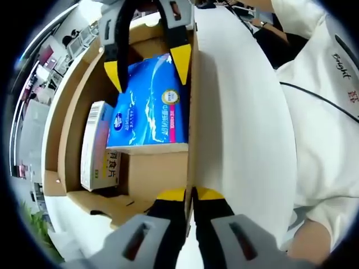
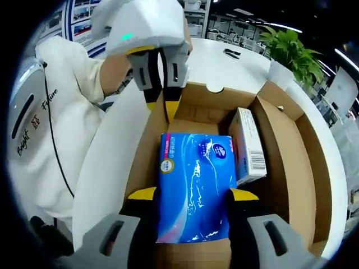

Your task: Operate the shoe box by opening the lid, removing the specified soft item, and placing it in the target area until the item is outside and the box remains undamaged.

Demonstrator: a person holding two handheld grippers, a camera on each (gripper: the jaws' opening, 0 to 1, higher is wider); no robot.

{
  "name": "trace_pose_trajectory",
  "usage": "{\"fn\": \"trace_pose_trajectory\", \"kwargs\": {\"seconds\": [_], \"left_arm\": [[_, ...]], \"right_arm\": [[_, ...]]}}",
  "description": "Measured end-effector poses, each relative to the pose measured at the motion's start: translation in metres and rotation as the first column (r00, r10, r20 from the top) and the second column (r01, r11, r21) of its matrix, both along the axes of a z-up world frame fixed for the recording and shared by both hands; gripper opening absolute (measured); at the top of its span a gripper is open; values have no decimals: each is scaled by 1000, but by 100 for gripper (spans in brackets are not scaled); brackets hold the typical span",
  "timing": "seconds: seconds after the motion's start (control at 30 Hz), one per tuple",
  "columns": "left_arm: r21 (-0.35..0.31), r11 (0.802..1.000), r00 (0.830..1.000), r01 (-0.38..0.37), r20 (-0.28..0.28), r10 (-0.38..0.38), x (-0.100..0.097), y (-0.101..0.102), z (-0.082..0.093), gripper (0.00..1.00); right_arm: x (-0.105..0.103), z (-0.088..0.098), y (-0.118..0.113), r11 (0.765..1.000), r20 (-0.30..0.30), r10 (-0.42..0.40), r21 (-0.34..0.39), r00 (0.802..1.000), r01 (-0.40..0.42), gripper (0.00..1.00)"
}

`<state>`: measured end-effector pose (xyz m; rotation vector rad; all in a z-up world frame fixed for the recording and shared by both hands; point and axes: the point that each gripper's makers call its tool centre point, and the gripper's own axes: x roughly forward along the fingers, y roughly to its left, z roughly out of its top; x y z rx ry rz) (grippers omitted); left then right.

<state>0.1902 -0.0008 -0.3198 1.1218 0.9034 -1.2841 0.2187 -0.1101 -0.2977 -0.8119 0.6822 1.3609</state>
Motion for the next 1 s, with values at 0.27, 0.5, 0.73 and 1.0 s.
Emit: {"fn": "trace_pose_trajectory", "kwargs": {"seconds": [0.27,0.5,0.73,1.0], "left_arm": [[-4,1000,1000,6,5,-6,0,-1,0,3],[-3,1000,1000,4,5,-4,0,-1,0,3],[-7,1000,1000,8,10,-8,0,-1,0,4],[-5,1000,1000,5,6,-5,-1,-1,0,4]], "right_arm": [[1,0,-14,1000,-2,-21,-13,1000,21,49],[2,-1,-29,998,5,-44,-42,999,44,49],[6,0,-47,998,18,-44,-45,999,45,50],[16,-8,-49,992,70,-49,-116,996,57,65]]}}
